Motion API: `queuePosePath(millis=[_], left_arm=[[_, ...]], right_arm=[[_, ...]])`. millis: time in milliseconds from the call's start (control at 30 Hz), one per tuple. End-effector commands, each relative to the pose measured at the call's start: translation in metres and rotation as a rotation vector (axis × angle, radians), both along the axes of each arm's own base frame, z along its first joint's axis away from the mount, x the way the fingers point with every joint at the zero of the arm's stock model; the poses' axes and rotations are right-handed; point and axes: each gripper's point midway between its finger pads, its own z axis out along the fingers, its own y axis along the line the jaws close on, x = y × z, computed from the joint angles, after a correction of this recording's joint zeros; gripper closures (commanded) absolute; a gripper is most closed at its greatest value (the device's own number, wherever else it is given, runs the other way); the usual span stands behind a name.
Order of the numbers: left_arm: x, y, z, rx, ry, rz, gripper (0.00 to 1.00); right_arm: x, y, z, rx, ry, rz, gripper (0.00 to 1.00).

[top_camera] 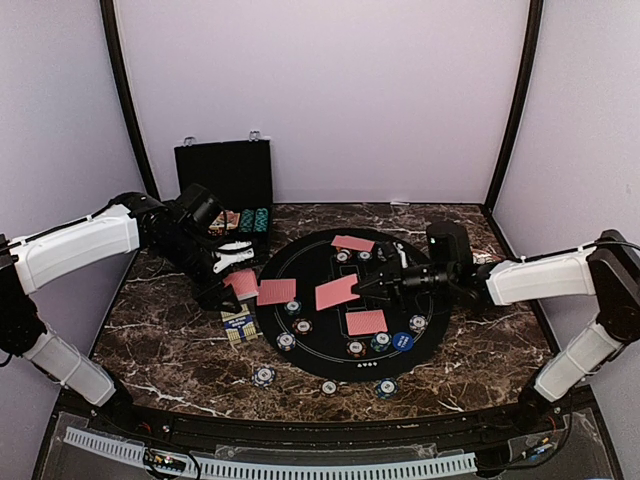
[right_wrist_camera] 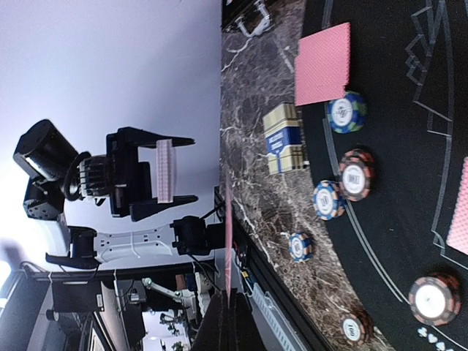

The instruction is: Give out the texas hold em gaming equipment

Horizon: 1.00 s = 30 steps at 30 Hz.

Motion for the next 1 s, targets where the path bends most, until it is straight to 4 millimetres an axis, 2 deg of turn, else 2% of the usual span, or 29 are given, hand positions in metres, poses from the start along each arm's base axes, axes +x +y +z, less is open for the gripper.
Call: queuePosePath(millis=[0,133,367,567,833,967], left_arm=[[-0.002,-0.002,0.003,-0.009,0.0,-0.012,1.0],[-0.002,-0.002,0.003,-0.012,0.001,-0.009,1.0],[-0.002,-0.001,0.006,-0.013,0.0,-0.009,1.0],[-0.004,-0.001,0.007,-0.017,-0.001,-0.011,1.0],[-0.004,-0.001,0.006,-0.016,0.0,-0.013,1.0],[-0.003,-0.002,0.006,-0.014,0.001,-0.015,1.0]], right_arm=[[0.002,-0.036,-0.023,-0.083,-0.001,-0.046,1.0],[0.008,-0.058,-0.043,-0.181,0.0,-0.083,1.0],[0.017,-0.076,-0.073,-0.298,0.004,-0.107,1.0],[0.024,-0.086,-0.093,-0.386,0.006,-0.127,1.0],[0.033,-0.089,-0.106,-0.454,-0.003,-0.134,1.0],[0.035,-0.09,-0.112,-0.469,-0.003,-0.136,0.96]])
